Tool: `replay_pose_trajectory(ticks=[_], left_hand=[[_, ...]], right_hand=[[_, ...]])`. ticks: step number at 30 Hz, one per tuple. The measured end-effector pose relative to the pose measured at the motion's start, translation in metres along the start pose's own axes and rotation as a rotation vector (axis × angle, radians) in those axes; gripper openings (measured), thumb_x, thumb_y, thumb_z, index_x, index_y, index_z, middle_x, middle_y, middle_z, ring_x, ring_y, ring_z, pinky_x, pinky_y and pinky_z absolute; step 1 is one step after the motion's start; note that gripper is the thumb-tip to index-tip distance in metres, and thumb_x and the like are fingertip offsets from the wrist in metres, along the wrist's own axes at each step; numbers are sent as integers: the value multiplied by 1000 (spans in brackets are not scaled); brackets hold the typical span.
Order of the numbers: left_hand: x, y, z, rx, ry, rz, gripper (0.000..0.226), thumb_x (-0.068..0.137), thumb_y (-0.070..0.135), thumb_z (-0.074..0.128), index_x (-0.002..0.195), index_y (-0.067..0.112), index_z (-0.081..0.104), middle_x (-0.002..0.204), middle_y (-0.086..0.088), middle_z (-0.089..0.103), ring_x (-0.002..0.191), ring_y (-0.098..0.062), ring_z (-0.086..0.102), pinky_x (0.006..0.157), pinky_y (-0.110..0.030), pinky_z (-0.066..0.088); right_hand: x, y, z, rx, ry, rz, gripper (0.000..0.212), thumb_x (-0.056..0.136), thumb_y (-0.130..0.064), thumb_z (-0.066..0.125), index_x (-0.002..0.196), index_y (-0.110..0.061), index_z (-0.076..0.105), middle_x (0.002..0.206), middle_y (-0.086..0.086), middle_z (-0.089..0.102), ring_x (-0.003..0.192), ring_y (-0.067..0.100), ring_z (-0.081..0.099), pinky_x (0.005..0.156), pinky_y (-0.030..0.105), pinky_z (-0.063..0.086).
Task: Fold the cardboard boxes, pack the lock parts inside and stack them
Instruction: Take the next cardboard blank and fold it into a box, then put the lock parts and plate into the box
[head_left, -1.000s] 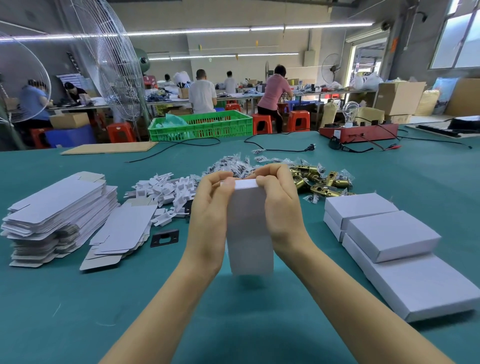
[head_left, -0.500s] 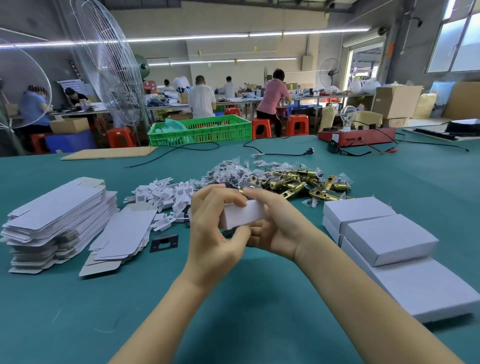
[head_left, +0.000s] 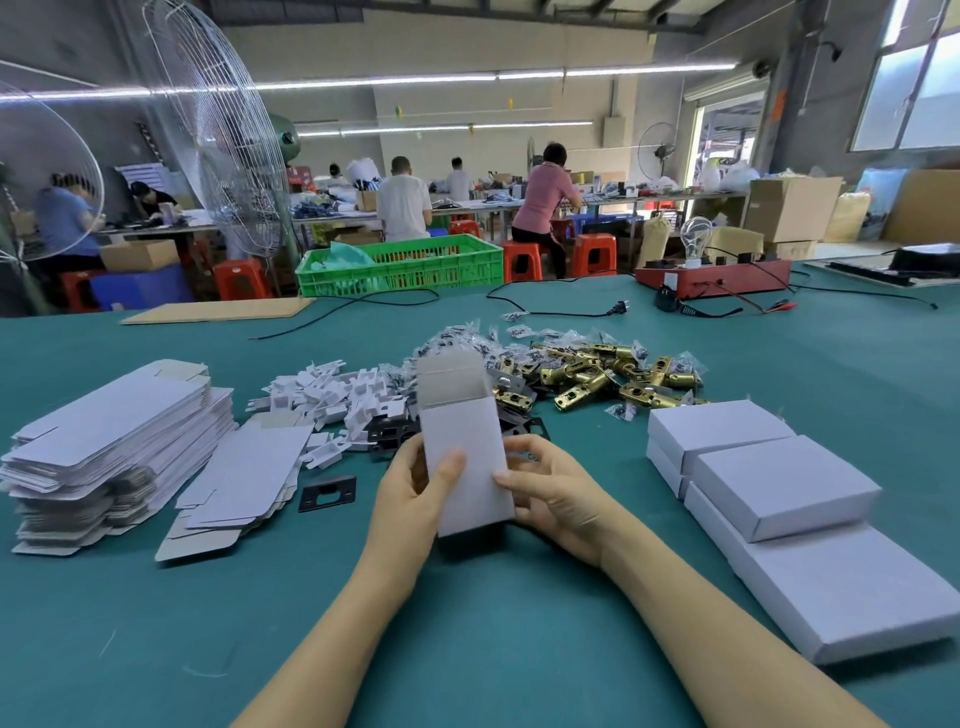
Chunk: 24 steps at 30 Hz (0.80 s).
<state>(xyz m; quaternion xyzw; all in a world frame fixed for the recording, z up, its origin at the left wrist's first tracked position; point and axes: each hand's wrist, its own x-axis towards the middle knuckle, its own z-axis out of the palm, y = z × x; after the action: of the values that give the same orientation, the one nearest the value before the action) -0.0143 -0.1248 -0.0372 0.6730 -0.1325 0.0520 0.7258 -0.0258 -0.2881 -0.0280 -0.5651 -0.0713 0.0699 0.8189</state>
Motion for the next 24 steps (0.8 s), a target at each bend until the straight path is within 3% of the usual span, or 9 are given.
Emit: replay_pose_trajectory(ticks=[2,7,13,16,19,22,24], left_hand=[[1,-1,-1,-8,-18,-15,40,76,35,81,108,19,62,102,4,74,94,-15,71,69,-23,56],[5,-3,-7,4,-34,-61,62,53,45,85,107,22,63,100,5,75,91,-12,71,68,-23,56],[8,-6,-6,-65,-96,-117,56,55,28,89,107,18,70,102,-3,76,95,-20,71,71,-24,56],[10,-6,-7,-102,-28,-115,54,54,21,93,103,20,70,97,2,76,88,-15,72,66,-23,57],[11,-7,-7,-104,19,-98,44,61,22,87,101,23,69,92,9,76,82,-9,72,61,-17,54],[12,-9,-8,-84,38,-93,36,70,15,85,101,24,68,91,13,75,80,-7,71,59,-15,54],[12,-10,-8,-84,34,-91,36,71,15,84,101,25,68,90,13,75,79,-6,71,59,-15,53]], right_hand=[[2,1,-3,-48,45,-42,36,73,-18,73,100,-5,55,97,12,70,88,21,70,75,32,58],[5,7,-9,-168,-6,-88,36,70,-23,75,97,-6,58,95,11,73,90,22,68,82,33,56],[6,5,-11,-155,-9,-101,25,76,-27,72,92,-9,65,95,11,71,88,21,67,82,36,55],[11,-4,-16,-117,197,-128,28,87,-32,64,93,-5,65,88,8,69,79,19,66,72,29,55],[24,-9,-33,-207,566,-129,16,97,-15,53,88,-8,63,79,8,61,67,15,57,61,23,50],[44,-9,-50,-467,777,-71,19,98,-8,42,94,-10,61,82,9,57,63,16,56,66,33,51],[59,-13,-59,-799,789,-43,25,97,-8,37,109,-12,58,95,13,58,70,25,61,72,40,54]])
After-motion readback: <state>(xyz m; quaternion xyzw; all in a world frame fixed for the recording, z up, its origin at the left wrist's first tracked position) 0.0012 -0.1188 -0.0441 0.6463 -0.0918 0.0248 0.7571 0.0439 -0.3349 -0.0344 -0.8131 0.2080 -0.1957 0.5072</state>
